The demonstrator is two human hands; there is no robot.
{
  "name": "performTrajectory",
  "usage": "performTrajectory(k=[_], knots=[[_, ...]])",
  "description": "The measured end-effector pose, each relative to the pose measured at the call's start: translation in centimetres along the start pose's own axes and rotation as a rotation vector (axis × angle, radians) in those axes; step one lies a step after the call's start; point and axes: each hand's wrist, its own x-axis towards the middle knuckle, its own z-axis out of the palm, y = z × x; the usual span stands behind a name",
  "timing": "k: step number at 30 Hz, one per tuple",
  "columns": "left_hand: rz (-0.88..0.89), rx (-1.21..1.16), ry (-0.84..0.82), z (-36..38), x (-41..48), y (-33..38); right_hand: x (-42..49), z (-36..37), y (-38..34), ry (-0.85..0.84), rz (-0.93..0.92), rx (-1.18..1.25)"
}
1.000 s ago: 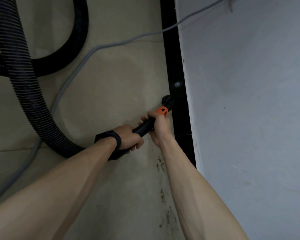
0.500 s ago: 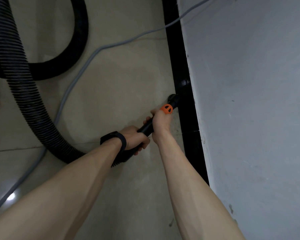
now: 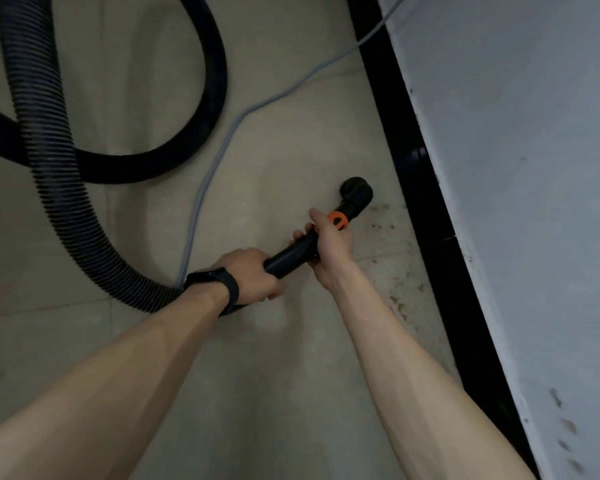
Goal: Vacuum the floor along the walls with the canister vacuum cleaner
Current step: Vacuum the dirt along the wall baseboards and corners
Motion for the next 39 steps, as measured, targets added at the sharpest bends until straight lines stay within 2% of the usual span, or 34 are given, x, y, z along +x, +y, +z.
performTrajectory(k=[8,14,19,26,33,39], knots=[[-0.137,0.06,0.08,-1.0,-5.2,-4.9,-4.2,3.3,4.6,-0.106,0.045,-0.047],[-0.056,0.193,0.064,-0.1,-4.3,-3.1,-3.5,1.6,4.4,0.041,-0.001,0.003],[0.033,0.17,-0.01,1.8,-1.8,0.3,-1.7,-2.3,2.2,0.131,-0.026,-0.01],[0.096,0.168,-0.005,3.9,0.7,2.8,0.2,-5.0,0.7,0.191,-0.056,-0.023],[0.118,0.102,-0.035,3.9,2.1,4.3,1.4,-5.6,-0.9,0.228,-0.062,-0.079],[0.088,-0.103,-0.145,4.2,3.2,5.4,2.0,-5.9,-2.7,0.232,-0.064,-0.231]])
